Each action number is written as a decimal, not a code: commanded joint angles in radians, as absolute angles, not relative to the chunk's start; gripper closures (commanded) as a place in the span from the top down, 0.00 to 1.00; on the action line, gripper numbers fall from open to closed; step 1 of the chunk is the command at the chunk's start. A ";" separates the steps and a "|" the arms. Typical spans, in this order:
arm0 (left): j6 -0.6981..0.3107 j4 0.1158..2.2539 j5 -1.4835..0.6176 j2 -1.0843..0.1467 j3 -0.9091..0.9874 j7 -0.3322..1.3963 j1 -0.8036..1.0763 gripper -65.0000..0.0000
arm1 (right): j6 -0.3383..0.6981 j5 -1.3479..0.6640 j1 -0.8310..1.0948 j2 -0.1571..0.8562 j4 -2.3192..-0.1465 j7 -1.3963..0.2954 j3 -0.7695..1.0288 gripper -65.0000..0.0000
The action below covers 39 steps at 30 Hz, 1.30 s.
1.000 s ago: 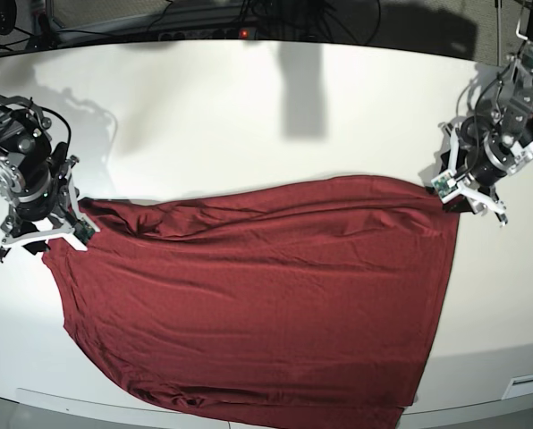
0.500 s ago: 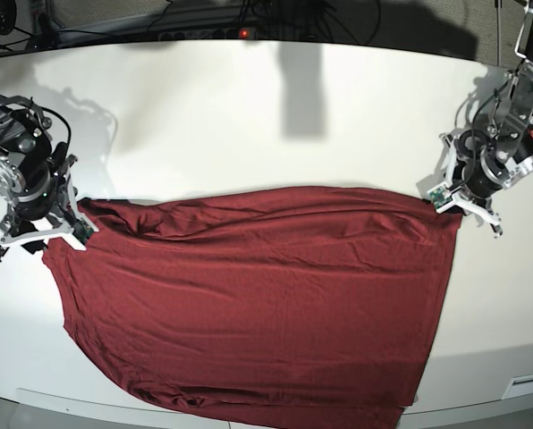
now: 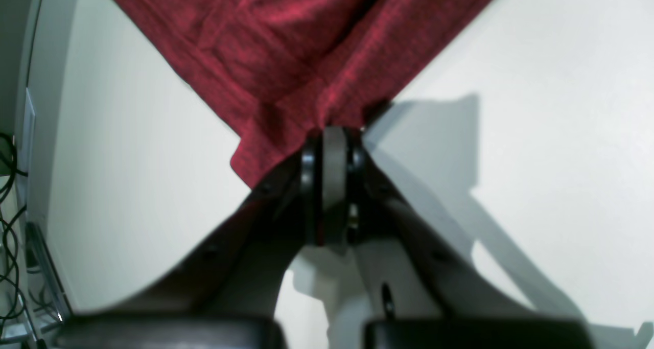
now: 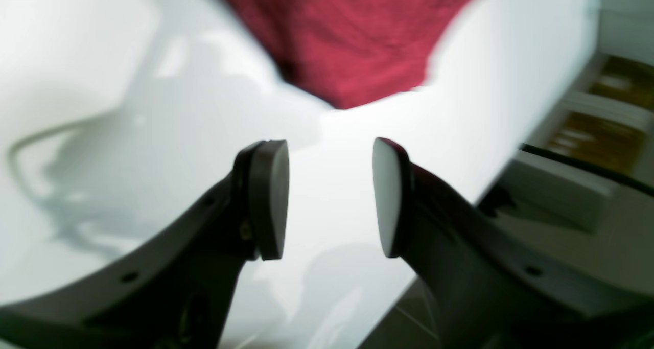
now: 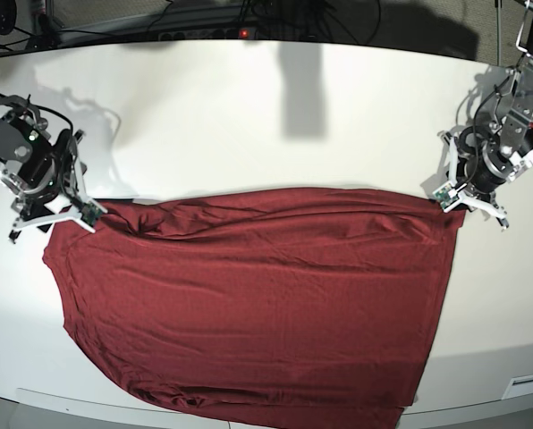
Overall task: Fold the T-shirt properly
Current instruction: 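Grasp the shirt edge with both grippers and pull it taut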
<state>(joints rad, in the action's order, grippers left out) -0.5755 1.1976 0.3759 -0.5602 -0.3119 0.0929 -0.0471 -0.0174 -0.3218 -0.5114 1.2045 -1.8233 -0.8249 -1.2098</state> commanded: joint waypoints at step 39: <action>-0.663 1.178 0.399 -0.569 -0.323 0.191 -0.017 0.00 | 0.166 -0.266 -0.538 0.806 -1.135 -0.614 -1.225 0.41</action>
